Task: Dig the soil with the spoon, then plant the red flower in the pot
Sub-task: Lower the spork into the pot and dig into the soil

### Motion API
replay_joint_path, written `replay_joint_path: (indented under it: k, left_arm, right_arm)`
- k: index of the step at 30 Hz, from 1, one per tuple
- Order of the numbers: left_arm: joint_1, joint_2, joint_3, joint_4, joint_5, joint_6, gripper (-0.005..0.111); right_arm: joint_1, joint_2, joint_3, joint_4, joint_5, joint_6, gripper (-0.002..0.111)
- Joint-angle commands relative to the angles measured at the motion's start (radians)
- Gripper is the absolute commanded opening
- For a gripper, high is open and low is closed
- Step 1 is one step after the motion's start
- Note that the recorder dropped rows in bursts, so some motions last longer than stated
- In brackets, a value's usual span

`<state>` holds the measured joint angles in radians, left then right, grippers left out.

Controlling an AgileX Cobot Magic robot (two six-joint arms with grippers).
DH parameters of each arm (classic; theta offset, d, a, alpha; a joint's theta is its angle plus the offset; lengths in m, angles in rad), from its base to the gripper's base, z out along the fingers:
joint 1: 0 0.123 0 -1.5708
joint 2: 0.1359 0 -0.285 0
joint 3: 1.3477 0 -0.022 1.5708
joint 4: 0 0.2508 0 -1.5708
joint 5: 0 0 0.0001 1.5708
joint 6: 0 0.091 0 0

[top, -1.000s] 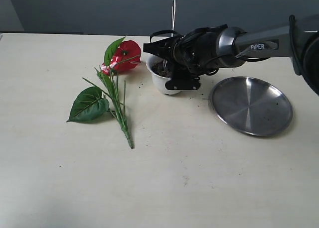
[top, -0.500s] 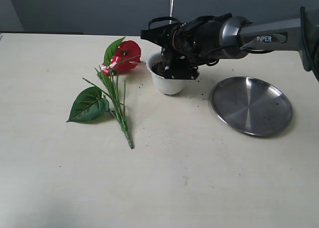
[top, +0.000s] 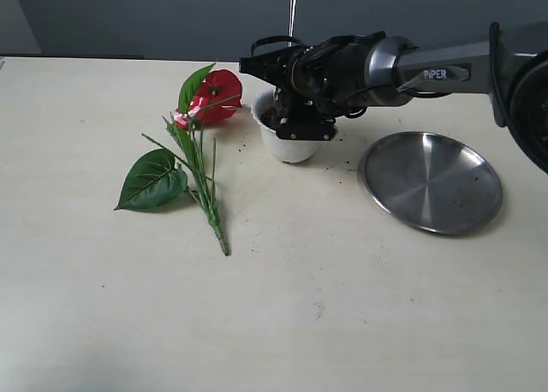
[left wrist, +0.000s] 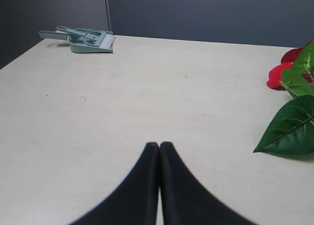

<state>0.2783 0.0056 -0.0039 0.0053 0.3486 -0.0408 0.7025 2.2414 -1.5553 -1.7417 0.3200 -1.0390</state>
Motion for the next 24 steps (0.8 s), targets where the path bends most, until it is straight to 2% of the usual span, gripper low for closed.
replay_joint_path:
  k: [1, 18, 24]
  left_arm:
    - [-0.002, -0.006, 0.004, 0.0, -0.012, -0.002, 0.0]
    - [-0.002, -0.006, 0.004, 0.0, -0.012, -0.002, 0.0]
    - [-0.002, -0.006, 0.004, 0.0, -0.012, -0.002, 0.0]
  right_arm:
    - [-0.005, 0.001, -0.005, -0.003, 0.047, -0.007, -0.001]
    - [-0.003, 0.001, -0.001, -0.003, 0.035, -0.007, -0.001]
    - [-0.003, -0.001, 0.065, -0.003, 0.036, -0.007, -0.001]
